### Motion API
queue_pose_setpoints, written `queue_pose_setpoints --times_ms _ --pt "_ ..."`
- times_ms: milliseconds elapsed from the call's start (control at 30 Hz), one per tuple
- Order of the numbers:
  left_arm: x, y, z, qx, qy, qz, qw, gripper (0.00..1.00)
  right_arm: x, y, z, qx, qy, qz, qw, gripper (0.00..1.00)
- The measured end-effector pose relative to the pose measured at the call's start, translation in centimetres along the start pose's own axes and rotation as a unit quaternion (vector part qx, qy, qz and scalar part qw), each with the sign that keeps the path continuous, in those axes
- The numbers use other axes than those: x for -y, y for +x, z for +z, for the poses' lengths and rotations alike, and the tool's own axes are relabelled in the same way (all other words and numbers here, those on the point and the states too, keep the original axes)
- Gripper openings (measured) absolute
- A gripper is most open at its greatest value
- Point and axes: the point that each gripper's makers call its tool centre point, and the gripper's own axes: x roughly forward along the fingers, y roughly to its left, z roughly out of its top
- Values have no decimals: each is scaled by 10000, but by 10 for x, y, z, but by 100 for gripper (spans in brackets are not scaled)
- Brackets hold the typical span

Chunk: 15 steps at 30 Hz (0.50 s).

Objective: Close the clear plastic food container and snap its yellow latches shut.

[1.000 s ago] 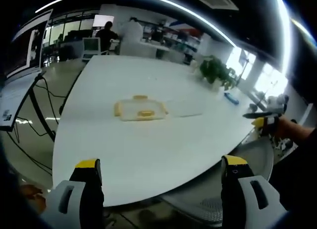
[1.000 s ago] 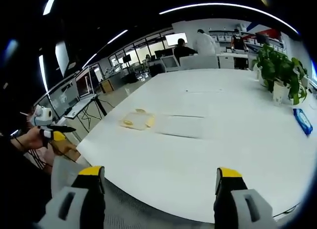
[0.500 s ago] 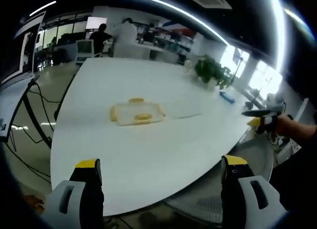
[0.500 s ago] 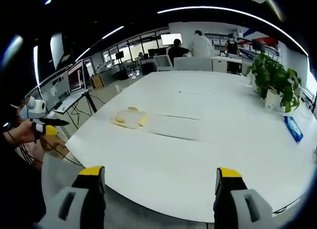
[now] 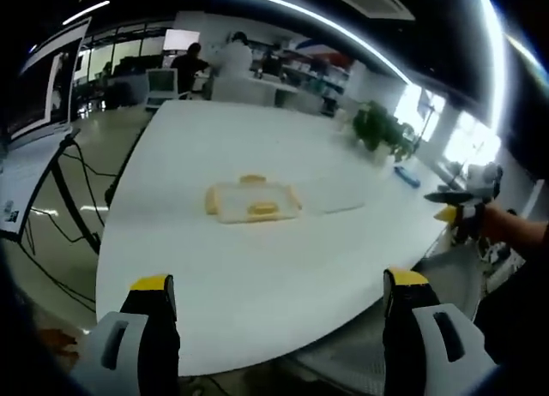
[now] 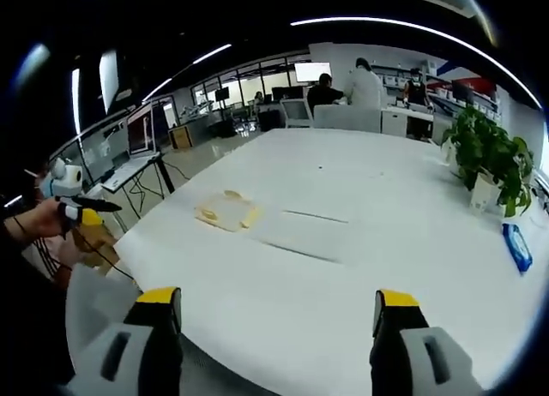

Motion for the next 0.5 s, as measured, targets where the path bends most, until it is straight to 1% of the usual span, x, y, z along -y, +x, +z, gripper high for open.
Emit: queue_pose_setpoints --times_ms 33,67,133,200,267,400,500 --pt "-1 0 1 14 -3 39 10000 99 3 3 0 17 10 48 10000 93" --pt "-5 -1 4 88 -7 183 9998 99 5 7 -1 13 26 119 9999 93" --pt "-6 1 5 139 -91 229 9996 99 10 16 -6 -70 -41 192 9998 93" --pt "-7 3 4 131 -139 269 9995 99 13 20 -7 -89 -48 214 9997 93" --pt "-7 6 3 125 -133 304 9994 99 11 24 -2 -21 -23 343 9994 93" --pt "-7 11 3 101 -129 345 9993 99 16 36 2 31 -61 396 9992 93" --pt "-9 16 1 -1 -91 370 9993 99 18 44 3 34 -63 427 9991 91"
